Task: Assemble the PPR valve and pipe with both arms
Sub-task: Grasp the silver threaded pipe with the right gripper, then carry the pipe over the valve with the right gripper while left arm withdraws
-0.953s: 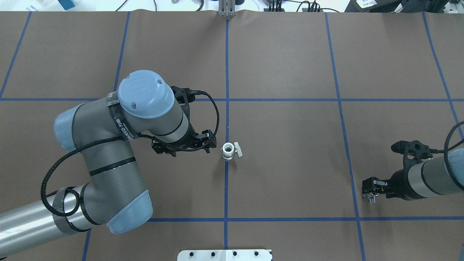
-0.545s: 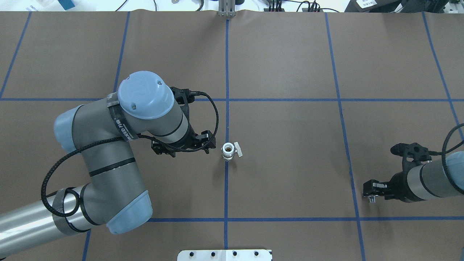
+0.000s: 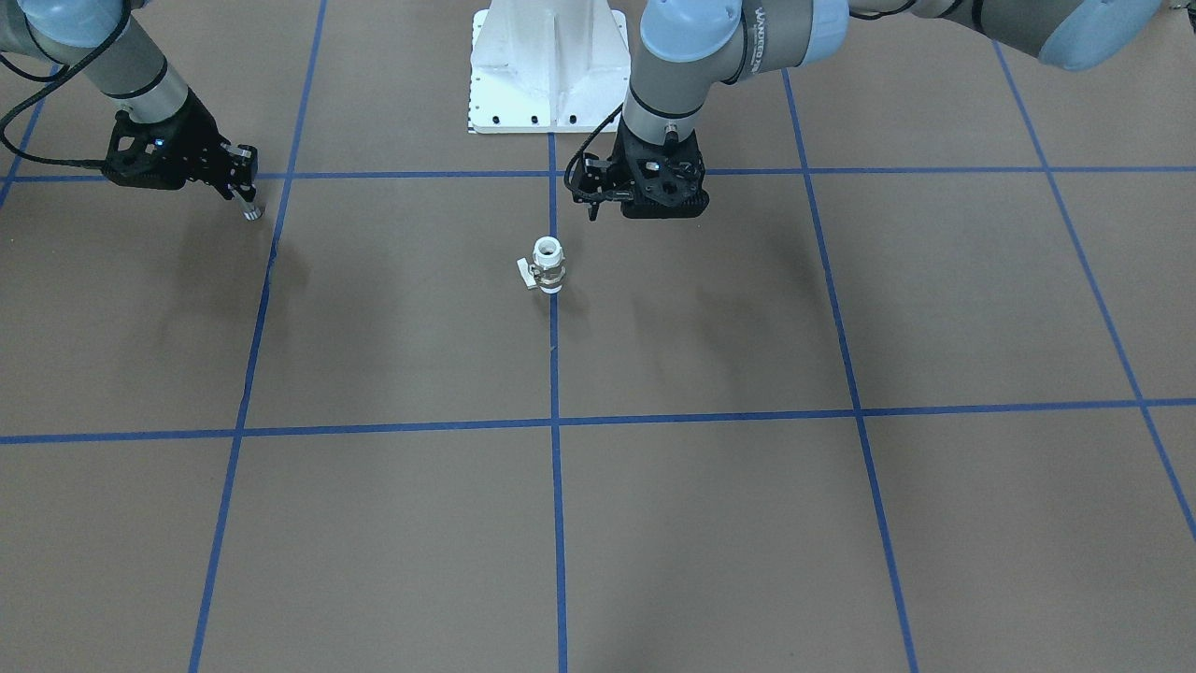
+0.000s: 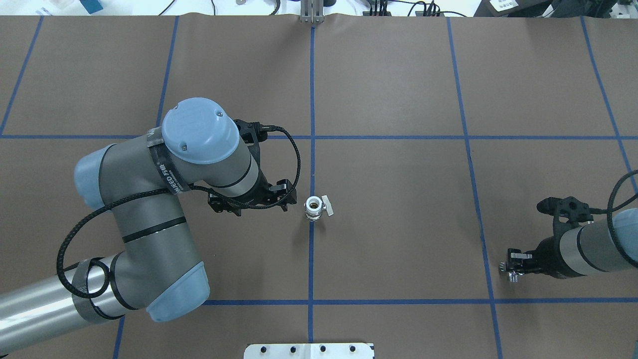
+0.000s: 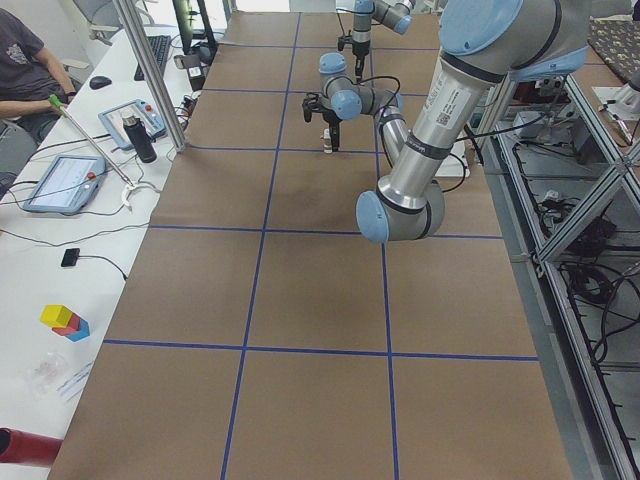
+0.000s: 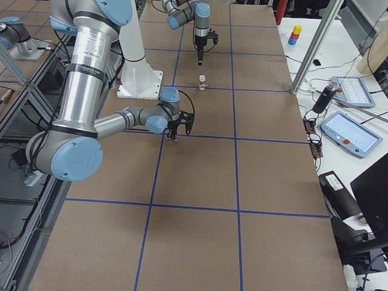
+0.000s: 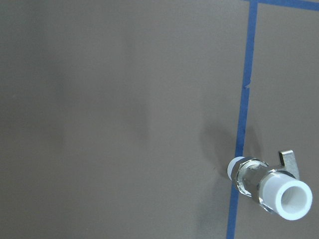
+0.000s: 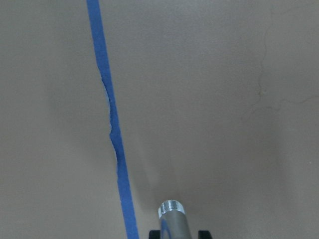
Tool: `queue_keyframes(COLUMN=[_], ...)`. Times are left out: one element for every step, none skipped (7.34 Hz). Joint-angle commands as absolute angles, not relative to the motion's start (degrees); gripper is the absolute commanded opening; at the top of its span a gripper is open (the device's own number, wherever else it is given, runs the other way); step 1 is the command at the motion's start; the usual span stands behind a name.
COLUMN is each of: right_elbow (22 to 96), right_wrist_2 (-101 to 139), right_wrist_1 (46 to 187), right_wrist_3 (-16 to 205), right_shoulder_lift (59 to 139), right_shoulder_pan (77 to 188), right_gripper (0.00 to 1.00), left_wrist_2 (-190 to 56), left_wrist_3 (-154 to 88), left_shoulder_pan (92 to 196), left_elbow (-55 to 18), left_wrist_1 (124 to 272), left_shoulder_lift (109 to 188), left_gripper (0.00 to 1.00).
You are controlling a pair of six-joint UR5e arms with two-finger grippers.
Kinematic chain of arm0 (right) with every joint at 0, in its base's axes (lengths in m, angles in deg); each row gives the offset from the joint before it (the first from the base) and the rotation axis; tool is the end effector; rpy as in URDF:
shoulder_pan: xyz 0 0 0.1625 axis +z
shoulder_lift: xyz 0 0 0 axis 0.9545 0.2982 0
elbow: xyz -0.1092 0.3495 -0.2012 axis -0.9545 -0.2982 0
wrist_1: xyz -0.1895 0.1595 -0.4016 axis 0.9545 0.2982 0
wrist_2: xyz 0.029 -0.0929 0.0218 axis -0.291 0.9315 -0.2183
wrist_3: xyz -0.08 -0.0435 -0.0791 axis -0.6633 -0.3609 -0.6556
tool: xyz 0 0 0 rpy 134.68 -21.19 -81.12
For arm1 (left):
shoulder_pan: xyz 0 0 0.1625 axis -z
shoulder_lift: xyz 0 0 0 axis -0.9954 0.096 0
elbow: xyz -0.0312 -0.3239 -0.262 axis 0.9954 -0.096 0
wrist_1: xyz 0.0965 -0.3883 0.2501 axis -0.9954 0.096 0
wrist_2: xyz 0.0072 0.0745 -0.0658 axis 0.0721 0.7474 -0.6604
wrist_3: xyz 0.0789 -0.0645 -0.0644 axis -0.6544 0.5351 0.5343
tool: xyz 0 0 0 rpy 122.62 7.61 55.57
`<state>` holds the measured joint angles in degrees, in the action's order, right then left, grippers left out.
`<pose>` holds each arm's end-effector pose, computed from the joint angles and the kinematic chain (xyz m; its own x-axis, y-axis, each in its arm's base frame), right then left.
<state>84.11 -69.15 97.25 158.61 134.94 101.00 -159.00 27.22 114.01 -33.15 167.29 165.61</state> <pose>-0.3772 -0.3051 0.4821 0.6548 0.1770 0.7348 -0.1099 0.9842 -0.1391 0.5460 -0.4069 0.1404 0.6195 -0.0759 -0.7813 0.0339 0.9970 -0.0699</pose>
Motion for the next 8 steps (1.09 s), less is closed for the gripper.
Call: queue_keyframes(right_elbow=[84.91, 86.48, 87.11, 87.11, 87.11, 86.85, 86.07, 84.06], right_wrist_2=[-69.76, -70.81, -72.65, -74.15, -74.77, -74.86, -74.69, -74.78], right_wrist_1=[97.29, 97.99, 100.43, 107.94, 118.45, 129.09, 137.81, 140.85], right_wrist_3=[158.54, 158.54, 158.54, 158.54, 158.62, 158.63, 160.45, 164.39], right_shoulder_lift=[134.62, 134.35, 131.92, 124.93, 116.07, 106.93, 98.93, 93.19], right_shoulder_pan=[102.96, 104.19, 105.07, 107.26, 108.58, 108.60, 108.34, 108.16], right_gripper=[0.00, 0.00, 0.00, 0.00, 0.00, 0.00, 0.00, 0.00], left_wrist_2=[-159.00, -159.00, -159.00, -159.00, -159.00, -158.91, -159.00, -159.09], left_wrist_3=[27.25, 27.25, 27.16, 26.72, 24.20, 21.73, 18.84, 14.37], left_shoulder_pan=[113.94, 114.02, 114.29, 114.29, 114.81, 115.25, 115.95, 117.44], left_elbow=[-33.09, -33.43, -33.87, -36.05, -37.29, -39.05, -40.02, -40.90], left_wrist_1=[167.29, 167.29, 167.29, 167.29, 167.29, 167.29, 167.38, 168.07], left_shoulder_lift=[165.31, 165.23, 164.97, 162.27, 161.02, 158.31, 155.76, 152.86], left_gripper=[0.99, 0.99, 0.99, 0.99, 0.99, 0.99, 0.99, 0.99])
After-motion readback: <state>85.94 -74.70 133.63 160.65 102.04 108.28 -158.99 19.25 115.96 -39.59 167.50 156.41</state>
